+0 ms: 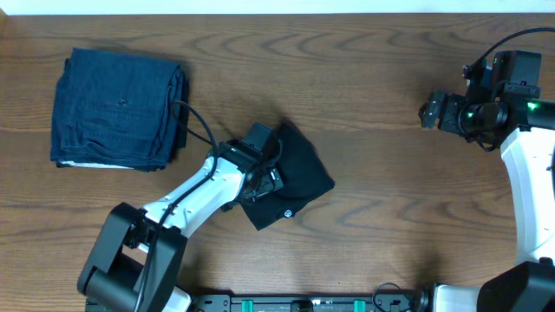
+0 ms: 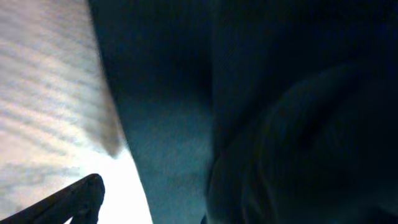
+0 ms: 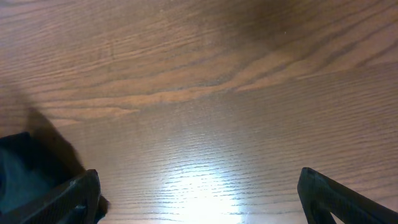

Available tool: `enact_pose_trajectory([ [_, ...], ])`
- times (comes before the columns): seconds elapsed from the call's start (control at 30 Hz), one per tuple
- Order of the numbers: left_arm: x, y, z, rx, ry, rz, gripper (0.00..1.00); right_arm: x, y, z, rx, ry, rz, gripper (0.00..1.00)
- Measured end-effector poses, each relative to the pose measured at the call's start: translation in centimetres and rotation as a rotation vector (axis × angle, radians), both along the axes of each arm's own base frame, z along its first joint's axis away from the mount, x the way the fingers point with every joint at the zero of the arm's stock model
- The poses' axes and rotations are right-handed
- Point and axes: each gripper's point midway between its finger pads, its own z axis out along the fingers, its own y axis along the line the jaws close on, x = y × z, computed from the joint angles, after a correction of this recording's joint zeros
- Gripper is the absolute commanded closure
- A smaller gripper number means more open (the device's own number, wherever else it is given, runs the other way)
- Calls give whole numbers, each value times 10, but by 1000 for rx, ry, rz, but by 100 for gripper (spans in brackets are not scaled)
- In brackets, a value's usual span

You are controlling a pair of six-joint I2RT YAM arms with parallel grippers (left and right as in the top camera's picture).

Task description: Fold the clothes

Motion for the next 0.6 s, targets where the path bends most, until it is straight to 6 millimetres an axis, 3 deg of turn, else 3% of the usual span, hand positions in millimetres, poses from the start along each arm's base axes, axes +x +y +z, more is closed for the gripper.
enact_pose_trajectory([
  [0.27,2,16,31,45,-87,15,1,0,0,0,0,0,0,1],
  [0.37,5,22,33,74,-109,24,1,0,0,0,0,0,0,1],
  [0.47,9,27,34,97,-128,36,13,0,0,0,0,0,0,1],
  [0.6,16,31,32,109,-145,58,13,0,0,0,0,0,0,1],
])
